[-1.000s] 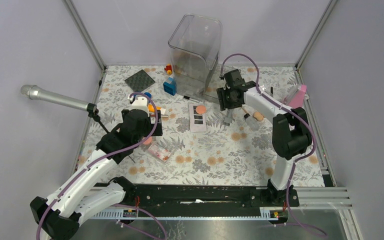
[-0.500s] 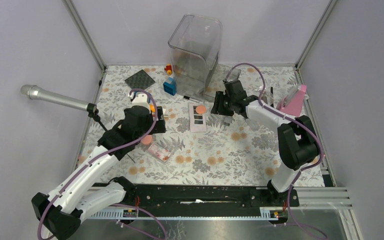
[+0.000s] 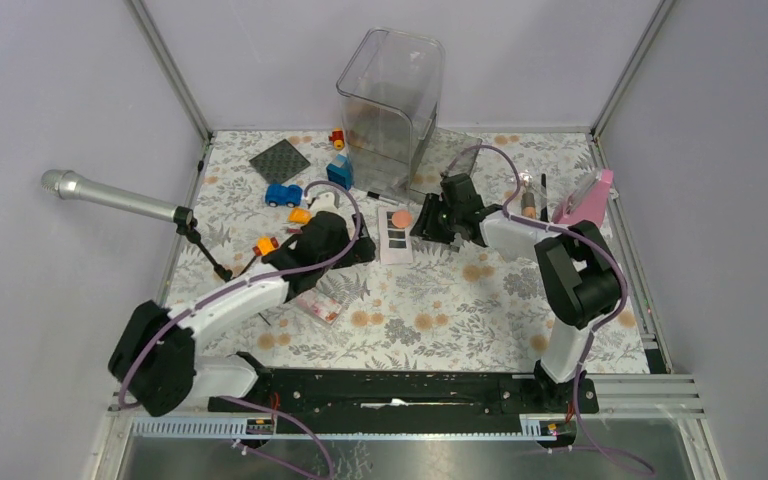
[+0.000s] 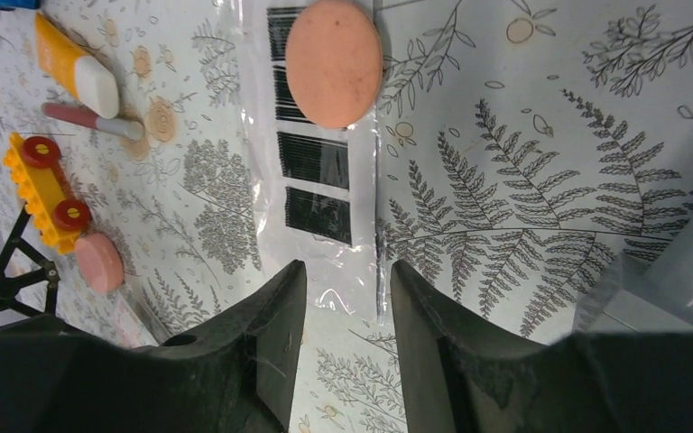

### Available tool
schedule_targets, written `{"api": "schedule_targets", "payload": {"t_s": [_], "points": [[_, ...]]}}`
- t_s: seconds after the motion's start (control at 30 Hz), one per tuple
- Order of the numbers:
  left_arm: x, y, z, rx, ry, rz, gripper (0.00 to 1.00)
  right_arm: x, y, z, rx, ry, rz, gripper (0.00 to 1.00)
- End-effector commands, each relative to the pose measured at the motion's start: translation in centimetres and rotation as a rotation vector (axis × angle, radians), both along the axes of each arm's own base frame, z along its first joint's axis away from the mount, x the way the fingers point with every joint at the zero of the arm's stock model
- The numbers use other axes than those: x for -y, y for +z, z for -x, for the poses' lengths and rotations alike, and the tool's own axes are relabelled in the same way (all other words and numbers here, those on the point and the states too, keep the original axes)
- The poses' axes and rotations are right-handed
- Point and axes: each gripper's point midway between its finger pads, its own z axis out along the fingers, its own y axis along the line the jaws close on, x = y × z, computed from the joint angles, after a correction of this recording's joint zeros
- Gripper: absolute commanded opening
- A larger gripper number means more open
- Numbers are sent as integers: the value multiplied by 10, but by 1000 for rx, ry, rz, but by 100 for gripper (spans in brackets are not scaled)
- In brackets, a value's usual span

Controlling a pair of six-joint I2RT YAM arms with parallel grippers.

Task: Organize the makeup
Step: Pick up the makeup tool from the center of the board.

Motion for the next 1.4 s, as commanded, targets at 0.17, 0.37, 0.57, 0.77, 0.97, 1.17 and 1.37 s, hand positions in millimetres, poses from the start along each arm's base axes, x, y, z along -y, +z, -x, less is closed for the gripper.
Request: {"api": "schedule_targets", "payload": {"t_s": [0.17,0.37,0.57,0.77,0.97,1.17,1.37], "points": [[38,-6,-44,83,-11,86,87,-5,-38,5,-40,-13,34,43],[48,-39,-53,39,-46,95,78,0,-52,9,-50,-21,60,43],[58,-69,-61,-4,-71,112,69,-6,-58,14,-70,10,35,43],[57,-86,-64,-22,-68,124,65,-10,-63,22,-86,37,13,43],[62,-101,-63,-53,-84,168,56,-15,-68,29,-102,60,-14,42],[72,-116,-56,-93,-136,210,41,-16,-72,33,-116,65,-21,42],[65,-125,-51,-102,-133,211,28,-15,-74,34,-125,71,-17,42]]}}
